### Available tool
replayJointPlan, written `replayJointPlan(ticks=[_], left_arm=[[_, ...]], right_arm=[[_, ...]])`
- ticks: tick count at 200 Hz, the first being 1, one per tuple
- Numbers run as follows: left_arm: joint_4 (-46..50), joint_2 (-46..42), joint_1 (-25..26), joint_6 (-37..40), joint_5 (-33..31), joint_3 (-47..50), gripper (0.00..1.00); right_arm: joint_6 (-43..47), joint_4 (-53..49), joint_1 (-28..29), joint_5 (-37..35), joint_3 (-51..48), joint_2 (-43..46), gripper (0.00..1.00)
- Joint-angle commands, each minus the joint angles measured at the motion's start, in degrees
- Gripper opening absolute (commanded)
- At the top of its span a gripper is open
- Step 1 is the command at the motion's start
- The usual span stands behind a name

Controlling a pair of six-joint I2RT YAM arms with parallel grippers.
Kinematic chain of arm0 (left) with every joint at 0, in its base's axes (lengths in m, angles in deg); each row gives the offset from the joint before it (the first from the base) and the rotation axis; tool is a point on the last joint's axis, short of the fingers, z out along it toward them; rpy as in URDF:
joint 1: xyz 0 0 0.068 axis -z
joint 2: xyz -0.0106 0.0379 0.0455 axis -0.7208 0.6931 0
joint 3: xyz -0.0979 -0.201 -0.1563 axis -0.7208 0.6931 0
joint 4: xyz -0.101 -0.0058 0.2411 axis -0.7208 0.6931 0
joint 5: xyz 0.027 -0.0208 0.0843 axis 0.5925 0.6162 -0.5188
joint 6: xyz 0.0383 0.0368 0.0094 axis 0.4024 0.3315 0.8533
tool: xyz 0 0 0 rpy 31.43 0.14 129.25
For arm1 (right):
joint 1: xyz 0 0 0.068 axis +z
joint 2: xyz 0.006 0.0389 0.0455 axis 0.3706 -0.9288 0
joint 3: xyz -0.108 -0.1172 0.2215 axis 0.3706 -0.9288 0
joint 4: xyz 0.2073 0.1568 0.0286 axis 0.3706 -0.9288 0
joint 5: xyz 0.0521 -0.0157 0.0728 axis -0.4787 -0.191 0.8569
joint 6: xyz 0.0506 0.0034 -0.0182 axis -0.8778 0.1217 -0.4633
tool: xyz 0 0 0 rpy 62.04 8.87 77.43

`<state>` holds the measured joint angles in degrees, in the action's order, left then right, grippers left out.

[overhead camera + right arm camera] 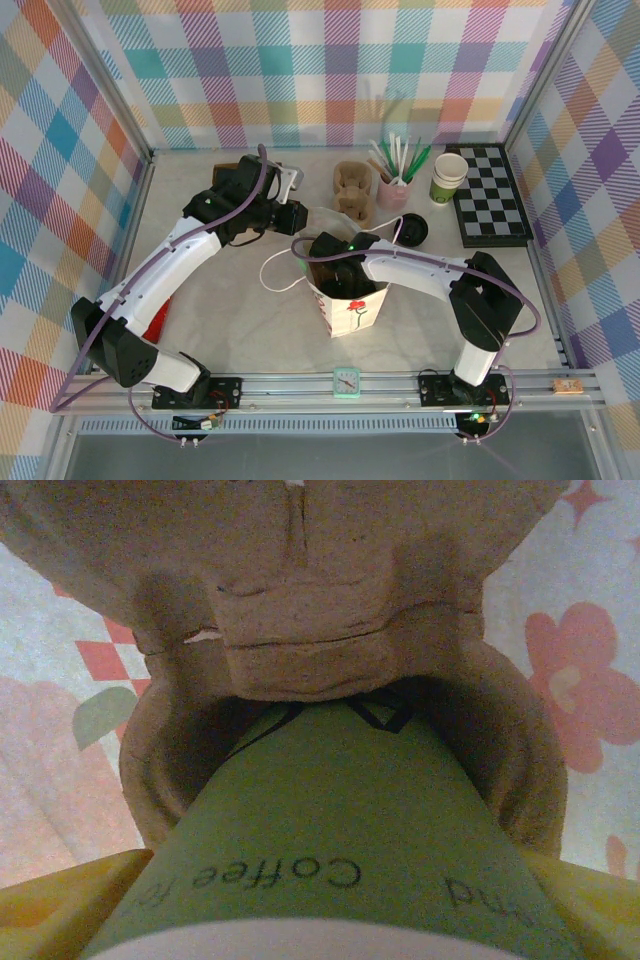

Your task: Pack the takeout coffee

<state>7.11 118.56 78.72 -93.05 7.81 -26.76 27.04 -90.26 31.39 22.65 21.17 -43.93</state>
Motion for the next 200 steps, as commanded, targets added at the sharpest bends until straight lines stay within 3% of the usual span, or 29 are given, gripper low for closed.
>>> replayJointPlan(ticks=[1,200], left_arm=[[-1.3,-2.3,0.2,-0.4,0.0,-0.3,0.18],[-1.3,-2.6,0.2,-0.5,-0.2,0.0,0.18]], right_arm=[[-1.9,11.2,-1.0,-5.4,-5.7,-9.9,0.59],[-2.3,12.5,-1.0,-5.2,-6.8,-10.6,0.61]])
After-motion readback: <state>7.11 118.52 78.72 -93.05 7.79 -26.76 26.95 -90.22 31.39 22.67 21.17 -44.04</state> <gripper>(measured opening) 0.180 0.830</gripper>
